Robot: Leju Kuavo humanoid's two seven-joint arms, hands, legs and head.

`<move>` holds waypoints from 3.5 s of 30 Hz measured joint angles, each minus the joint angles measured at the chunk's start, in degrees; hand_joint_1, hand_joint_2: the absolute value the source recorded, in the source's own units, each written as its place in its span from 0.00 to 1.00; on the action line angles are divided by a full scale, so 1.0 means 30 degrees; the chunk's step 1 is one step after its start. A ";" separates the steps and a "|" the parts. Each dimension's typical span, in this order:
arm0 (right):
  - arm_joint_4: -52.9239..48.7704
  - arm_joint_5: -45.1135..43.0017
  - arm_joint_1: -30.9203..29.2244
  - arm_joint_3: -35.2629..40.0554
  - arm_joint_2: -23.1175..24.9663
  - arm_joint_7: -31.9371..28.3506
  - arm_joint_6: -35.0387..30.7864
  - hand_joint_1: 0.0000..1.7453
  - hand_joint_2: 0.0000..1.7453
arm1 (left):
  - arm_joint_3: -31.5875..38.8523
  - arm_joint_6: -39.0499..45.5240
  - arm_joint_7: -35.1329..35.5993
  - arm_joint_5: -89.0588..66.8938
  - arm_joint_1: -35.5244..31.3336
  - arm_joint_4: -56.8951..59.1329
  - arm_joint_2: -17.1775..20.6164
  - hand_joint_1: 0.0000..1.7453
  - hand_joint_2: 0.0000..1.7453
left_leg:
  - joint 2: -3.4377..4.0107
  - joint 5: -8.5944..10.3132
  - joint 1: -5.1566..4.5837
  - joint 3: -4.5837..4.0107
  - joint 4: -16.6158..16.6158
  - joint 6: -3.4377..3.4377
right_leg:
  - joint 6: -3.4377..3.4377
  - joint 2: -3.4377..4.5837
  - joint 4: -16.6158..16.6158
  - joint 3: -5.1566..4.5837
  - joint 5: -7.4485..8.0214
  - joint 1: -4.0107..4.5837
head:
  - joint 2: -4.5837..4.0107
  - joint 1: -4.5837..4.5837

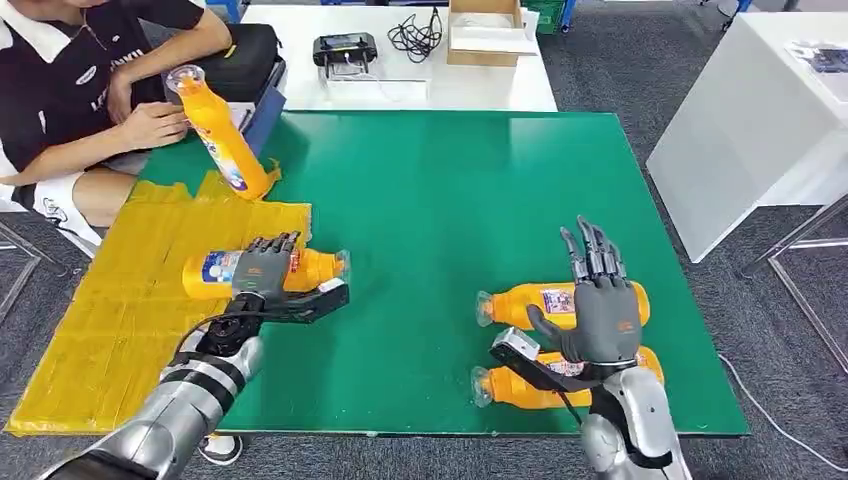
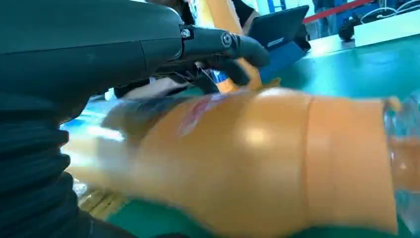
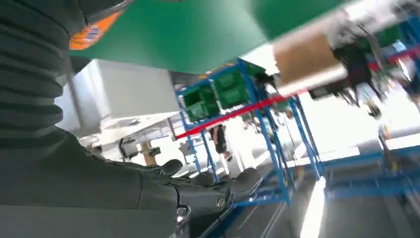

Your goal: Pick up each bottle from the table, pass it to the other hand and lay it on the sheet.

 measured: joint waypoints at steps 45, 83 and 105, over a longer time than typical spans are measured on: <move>1.5386 0.0116 -0.6660 0.0036 -0.3649 -0.0715 0.1834 1.00 1.00 | -0.2091 0.0211 -0.8845 1.2393 0.5835 -1.4135 -0.1173 0.00 1.00 | -0.0058 0.0009 -0.0011 0.0044 0.0010 0.0030 | 0.0016 -0.0044 -0.0012 0.0074 0.0003 -0.0007 | 0.0000 0.0000; 0.1055 -1.2612 -0.0407 0.0482 0.2697 -0.6420 -0.0154 1.00 1.00 | -0.2674 -0.6332 -0.9828 2.0524 0.6845 -1.4710 -0.1260 0.00 1.00 | 0.0000 0.0003 0.0014 -0.0004 0.0000 0.0013 | 0.0005 -0.0031 -0.0003 -0.0008 -0.0006 0.0007 | 0.0000 0.0000; 0.8289 -1.2925 -0.2773 0.7606 0.4722 -0.6507 0.1579 1.00 1.00 | -0.3483 -0.5808 -0.9828 2.2921 0.5971 -1.4368 -0.1362 0.00 1.00 | 0.0011 0.0005 0.0031 -0.0025 0.0000 0.0007 | -0.0002 -0.0027 -0.0001 -0.0043 -0.0010 0.0012 | 0.0000 0.0007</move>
